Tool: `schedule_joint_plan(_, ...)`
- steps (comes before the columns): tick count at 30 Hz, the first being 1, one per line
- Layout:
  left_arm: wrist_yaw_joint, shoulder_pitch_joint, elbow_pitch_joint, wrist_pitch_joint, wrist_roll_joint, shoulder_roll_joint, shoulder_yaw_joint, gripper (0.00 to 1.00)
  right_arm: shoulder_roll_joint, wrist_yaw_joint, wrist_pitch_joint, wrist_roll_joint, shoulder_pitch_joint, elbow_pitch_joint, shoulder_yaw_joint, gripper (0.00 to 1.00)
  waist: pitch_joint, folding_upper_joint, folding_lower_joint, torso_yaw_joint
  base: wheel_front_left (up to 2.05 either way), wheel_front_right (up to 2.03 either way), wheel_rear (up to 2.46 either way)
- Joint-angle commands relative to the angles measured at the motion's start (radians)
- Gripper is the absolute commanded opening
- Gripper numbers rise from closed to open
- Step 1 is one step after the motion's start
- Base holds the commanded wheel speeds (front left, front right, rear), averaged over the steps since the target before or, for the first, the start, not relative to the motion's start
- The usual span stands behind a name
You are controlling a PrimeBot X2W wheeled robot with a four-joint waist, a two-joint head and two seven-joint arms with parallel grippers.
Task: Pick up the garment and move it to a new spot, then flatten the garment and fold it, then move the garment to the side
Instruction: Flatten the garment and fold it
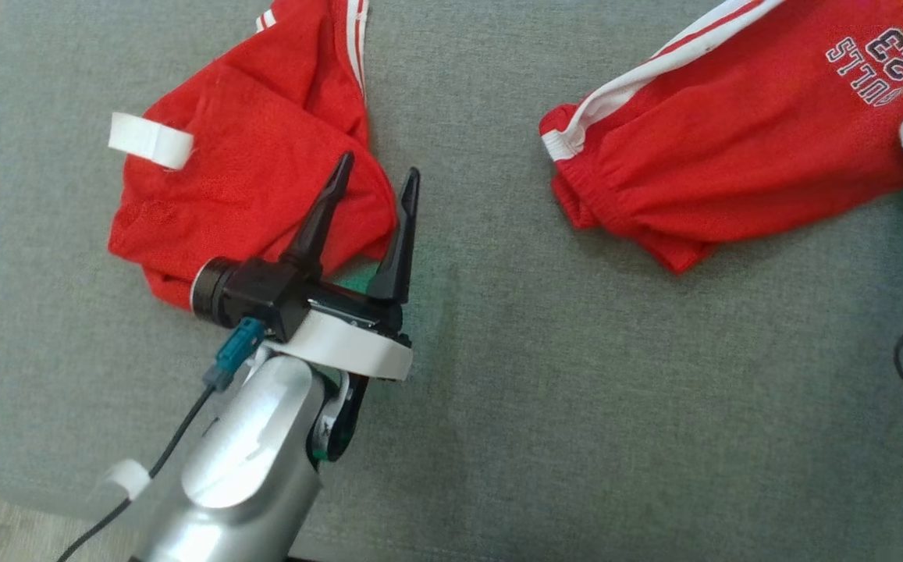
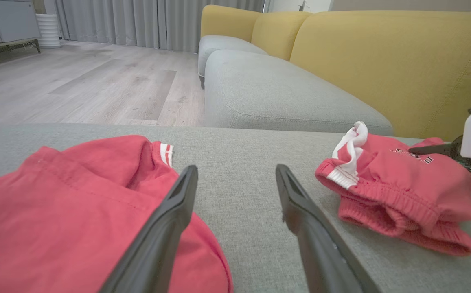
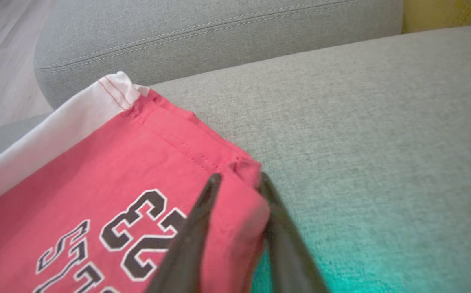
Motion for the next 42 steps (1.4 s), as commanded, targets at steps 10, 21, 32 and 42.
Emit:
schedule_joint_plan(10, -0.013, 0.002, -0.008, -0.009, 0.032, 0.005, 0.07, 1.0, 0.006, -0.001, -0.148, 0.054, -0.004, 0.068, 0.099, 0.0, -0.078, 0.0, 0.0, -0.075, 0.0, 0.0, 0.0)
schedule_joint_plan(21, -0.016, 0.081, 0.017, -0.009, 0.042, 0.003, 0.085, 1.0, -0.092, -0.001, -0.241, 0.163, 0.168, 0.053, 0.086, 0.0, -0.207, 0.0, 0.0, -0.149, 0.0, 0.0, 0.0)
schedule_joint_plan(32, -0.009, 0.114, 0.016, -0.009, 0.042, 0.016, 0.085, 1.0, -0.115, -0.001, -0.231, 0.137, 0.304, 0.006, -0.052, 0.0, -0.25, 0.0, 0.0, -0.162, 0.0, 0.0, 0.0)
schedule_joint_plan(42, -0.001, 0.121, 0.009, -0.004, 0.037, 0.03, 0.084, 1.0, -0.027, -0.001, -0.28, 0.139, 0.309, -0.094, -0.057, 0.0, -0.262, 0.0, 0.0, -0.149, 0.0, 0.0, 0.0)
